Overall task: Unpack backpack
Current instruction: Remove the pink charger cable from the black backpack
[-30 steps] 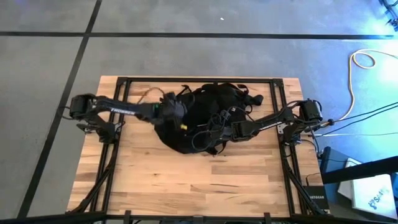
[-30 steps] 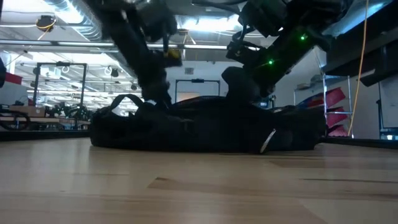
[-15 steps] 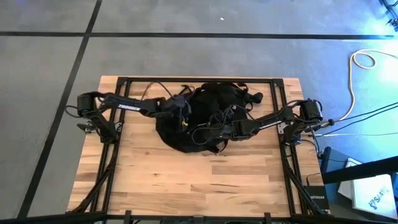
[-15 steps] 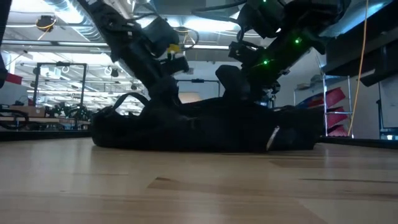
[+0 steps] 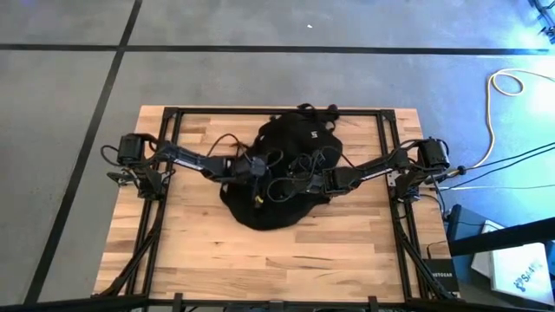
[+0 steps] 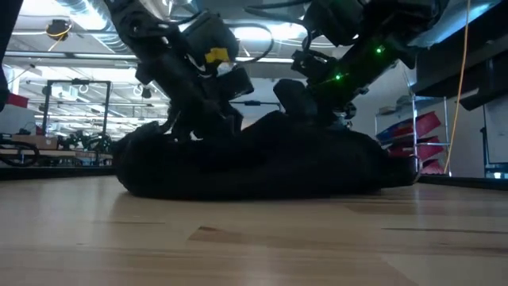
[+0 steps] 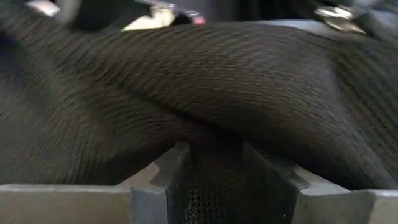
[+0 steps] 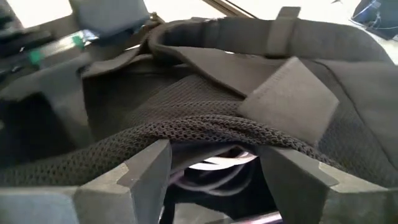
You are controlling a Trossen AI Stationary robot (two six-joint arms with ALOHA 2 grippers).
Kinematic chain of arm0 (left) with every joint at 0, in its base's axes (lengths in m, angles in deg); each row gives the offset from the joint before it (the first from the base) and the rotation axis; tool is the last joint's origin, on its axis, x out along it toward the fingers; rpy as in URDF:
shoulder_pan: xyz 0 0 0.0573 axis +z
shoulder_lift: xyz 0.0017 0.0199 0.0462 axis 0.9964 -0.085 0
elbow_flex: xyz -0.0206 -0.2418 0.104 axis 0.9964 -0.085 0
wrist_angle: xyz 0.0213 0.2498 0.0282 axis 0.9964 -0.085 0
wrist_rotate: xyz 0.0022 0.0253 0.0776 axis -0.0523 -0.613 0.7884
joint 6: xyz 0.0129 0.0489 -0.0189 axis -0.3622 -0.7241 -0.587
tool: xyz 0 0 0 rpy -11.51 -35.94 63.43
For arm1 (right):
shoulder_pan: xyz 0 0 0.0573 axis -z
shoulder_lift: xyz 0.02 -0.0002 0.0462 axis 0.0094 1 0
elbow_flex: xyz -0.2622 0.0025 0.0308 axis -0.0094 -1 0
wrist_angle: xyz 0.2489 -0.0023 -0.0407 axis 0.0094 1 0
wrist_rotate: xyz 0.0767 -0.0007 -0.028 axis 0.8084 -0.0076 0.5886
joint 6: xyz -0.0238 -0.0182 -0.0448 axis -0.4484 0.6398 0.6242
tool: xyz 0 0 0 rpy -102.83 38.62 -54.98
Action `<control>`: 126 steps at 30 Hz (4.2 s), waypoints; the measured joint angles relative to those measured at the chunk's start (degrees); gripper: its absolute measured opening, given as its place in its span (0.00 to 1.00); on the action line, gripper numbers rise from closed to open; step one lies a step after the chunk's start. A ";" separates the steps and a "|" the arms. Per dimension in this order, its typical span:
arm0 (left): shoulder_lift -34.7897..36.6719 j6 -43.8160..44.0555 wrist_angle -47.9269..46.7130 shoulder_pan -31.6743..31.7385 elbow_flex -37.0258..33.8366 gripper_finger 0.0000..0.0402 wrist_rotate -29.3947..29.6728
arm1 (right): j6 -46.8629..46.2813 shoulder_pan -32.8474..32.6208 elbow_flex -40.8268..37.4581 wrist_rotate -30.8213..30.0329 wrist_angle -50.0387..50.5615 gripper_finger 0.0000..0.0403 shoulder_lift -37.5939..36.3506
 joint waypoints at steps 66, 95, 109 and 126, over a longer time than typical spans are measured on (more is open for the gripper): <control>-0.02 -5.03 -0.33 -2.52 0.20 0.33 -1.97 | 6.21 0.00 -0.23 19.84 -8.17 0.56 -2.99; -0.07 -5.75 1.46 -2.67 0.21 0.33 -0.28 | 10.41 0.07 0.22 20.32 3.42 0.56 -0.72; -0.06 -5.54 0.97 -2.65 0.24 0.33 -0.24 | 11.17 0.00 0.11 11.34 7.88 0.56 -2.12; -0.04 -5.51 0.79 -2.65 0.25 0.33 -0.23 | 10.78 0.07 -0.11 11.11 13.81 0.56 -9.35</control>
